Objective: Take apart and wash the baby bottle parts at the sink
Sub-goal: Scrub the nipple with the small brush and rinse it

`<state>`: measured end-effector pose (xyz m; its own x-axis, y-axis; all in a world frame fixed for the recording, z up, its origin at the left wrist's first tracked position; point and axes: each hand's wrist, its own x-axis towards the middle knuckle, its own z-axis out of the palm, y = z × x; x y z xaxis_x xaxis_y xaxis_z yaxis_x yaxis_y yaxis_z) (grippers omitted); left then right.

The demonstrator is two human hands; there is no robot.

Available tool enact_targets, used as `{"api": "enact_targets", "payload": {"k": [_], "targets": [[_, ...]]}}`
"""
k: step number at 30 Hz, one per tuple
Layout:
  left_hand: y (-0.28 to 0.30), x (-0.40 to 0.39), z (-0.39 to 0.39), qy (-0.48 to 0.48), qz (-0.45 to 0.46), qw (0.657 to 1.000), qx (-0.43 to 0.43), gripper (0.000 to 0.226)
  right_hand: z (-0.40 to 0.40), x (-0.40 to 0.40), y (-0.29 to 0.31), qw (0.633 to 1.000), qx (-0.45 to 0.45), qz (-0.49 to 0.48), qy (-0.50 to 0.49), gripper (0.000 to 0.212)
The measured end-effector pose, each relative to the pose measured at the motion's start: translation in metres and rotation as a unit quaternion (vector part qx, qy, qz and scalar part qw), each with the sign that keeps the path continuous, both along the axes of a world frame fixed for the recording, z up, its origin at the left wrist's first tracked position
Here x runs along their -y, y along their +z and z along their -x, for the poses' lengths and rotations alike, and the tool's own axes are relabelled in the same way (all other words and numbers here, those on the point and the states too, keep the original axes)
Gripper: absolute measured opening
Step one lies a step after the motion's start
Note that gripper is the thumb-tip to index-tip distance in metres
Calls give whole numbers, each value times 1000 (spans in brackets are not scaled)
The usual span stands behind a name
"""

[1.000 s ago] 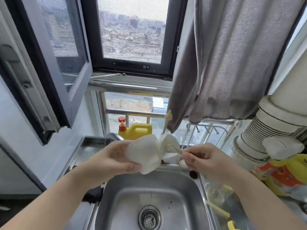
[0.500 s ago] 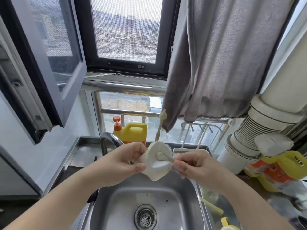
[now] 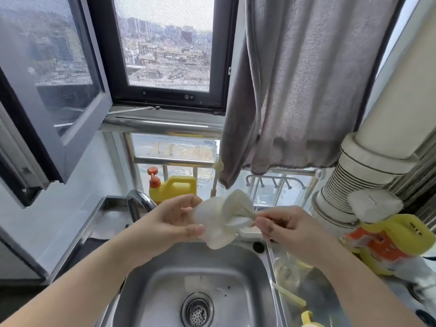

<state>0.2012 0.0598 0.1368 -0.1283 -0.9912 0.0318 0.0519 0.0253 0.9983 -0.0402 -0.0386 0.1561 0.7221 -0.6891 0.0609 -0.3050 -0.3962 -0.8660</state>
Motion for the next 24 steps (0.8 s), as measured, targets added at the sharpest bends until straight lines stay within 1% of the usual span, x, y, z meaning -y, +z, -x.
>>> {"api": "enact_targets", "payload": {"k": [2,3,5,6,7,9,11,14,16,18,20,22,24], "targets": [[2,3,3,-9,5,1000,-4,22,-6,-6,1,997,-33,38,58,15],[2,4,3,-10,9,1000,-2,22,-5,-8,1,994,-60,44,77,16],[4,3,2,-11,13,1000,2,30,6,-5,5,992,-99,25,78,25],[4,2,2,-13,17,1000,9,34,13,-1,8,992,-107,17,64,26],[5,1,2,-15,20,1000,13,35,17,3,10,994,-101,11,45,25],[7,0,5,-23,28,999,12,34,18,9,14,999,-45,-3,20,24],[7,3,8,-28,37,999,19,35,8,8,16,999,-14,-3,47,27],[9,3,10,-20,43,998,46,37,1,-3,13,992,-82,22,93,29],[11,0,9,-8,42,998,56,38,12,-3,13,989,-122,19,86,27],[12,-4,11,0,45,997,59,31,21,2,16,993,-105,15,45,23],[13,-4,15,1,46,997,60,27,19,6,19,998,-53,21,13,18],[13,-2,16,-8,56,996,74,28,9,3,22,999,-26,25,40,18],[14,-2,16,-6,57,996,70,38,4,-4,20,994,-69,42,75,24]]}}
